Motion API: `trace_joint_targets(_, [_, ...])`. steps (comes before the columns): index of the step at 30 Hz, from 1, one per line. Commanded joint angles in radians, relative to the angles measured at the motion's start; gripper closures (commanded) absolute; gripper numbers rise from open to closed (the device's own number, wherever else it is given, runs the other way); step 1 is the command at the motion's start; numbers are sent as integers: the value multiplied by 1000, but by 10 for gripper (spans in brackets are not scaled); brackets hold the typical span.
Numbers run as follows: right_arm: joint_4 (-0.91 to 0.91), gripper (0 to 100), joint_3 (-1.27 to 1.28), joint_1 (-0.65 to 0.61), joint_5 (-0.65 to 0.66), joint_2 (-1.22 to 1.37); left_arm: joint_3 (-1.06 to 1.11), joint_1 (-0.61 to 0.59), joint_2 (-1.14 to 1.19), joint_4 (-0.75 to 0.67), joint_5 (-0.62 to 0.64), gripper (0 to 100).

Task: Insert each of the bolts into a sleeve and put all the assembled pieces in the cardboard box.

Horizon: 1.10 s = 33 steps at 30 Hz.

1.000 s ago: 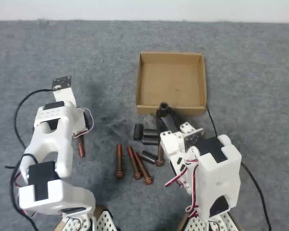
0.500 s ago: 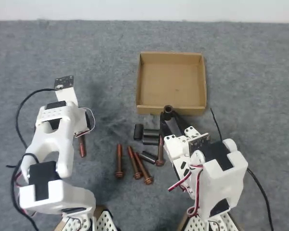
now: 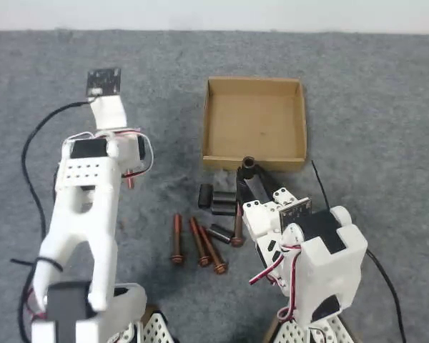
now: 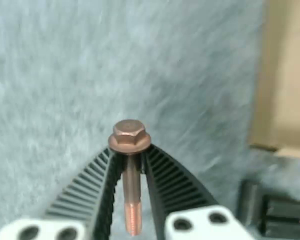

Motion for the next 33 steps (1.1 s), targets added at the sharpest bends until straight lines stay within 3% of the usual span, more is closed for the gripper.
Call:
trace_joint_targets(1, [-15,992,23,-4,-5,-30,-65,31,-141,-112,-2,988])
trace_joint_targets(11, [-15,992,21,-5,-5,-30,-65,120,-247,-325,-2,988])
trace_joint_targets(24, [-15,992,23,-24,-5,-30,-51,390,-249,-491,3,988])
trace_joint_targets(29, [-15,992,23,-22,-5,-30,5,474,-250,-502,95,988])
trace_joint_targets(33, [-15,992,23,-21,-5,-30,64,500,-250,-600,104,988])
